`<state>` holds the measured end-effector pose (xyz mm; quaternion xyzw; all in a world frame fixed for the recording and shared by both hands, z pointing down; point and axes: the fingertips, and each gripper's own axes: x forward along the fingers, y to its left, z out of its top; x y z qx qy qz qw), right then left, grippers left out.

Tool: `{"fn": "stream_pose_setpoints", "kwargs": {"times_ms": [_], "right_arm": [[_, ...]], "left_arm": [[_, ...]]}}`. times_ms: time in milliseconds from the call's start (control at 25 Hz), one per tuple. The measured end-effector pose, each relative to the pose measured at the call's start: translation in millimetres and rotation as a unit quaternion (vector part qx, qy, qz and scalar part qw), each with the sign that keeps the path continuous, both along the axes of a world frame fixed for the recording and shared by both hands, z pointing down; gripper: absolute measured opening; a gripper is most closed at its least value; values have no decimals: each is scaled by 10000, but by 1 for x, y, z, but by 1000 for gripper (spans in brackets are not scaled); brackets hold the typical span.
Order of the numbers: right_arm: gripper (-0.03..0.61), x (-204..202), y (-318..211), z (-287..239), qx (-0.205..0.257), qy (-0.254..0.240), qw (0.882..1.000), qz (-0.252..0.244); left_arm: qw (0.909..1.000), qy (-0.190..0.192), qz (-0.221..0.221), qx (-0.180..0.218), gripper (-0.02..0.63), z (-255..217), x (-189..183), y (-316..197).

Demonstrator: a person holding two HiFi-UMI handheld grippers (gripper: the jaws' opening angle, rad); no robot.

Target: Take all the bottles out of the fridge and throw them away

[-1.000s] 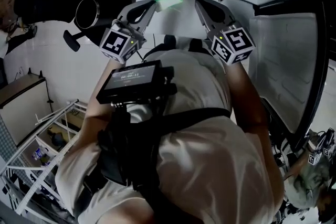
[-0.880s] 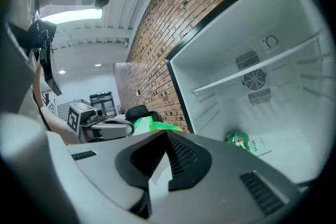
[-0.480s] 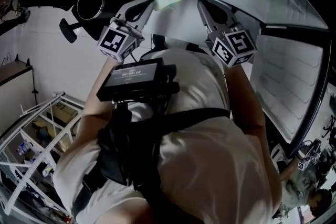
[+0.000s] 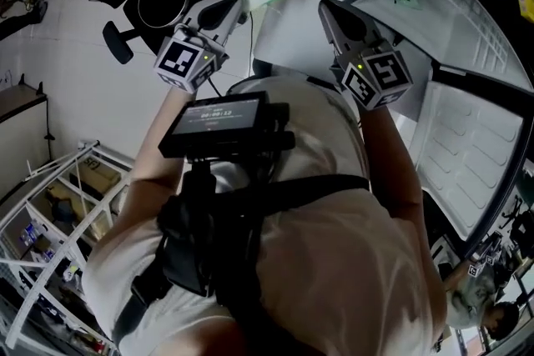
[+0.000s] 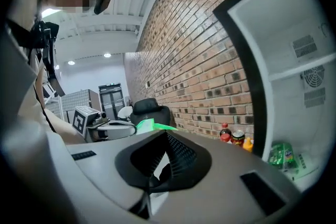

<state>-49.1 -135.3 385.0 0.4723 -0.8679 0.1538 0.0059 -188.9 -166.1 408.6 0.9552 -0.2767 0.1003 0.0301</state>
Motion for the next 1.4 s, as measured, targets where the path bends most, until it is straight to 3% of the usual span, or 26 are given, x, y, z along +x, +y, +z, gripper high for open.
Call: {"fn": "stream_pose_setpoints", "kwargs": {"times_ms": [360,880,1120,1400], "right_arm": [[6,-80,-39,-7,-134,153,9988,-440],[6,-172,-64,12,-353,125,9935,-1077],[6,-191,-72,15,-398,133,9918,-1205],[6,-186,-76,17,-451,172,9927,-1107]], "left_arm": [[9958,41,-892,-203,12,21,-116,-44],[9820,-87,-1841,-425,12,38,-237,-61],[9742,-380,-2188,-416,12,55,-282,-68],[9610,-790,-2569,-653,12,91,-318,-92]]}}
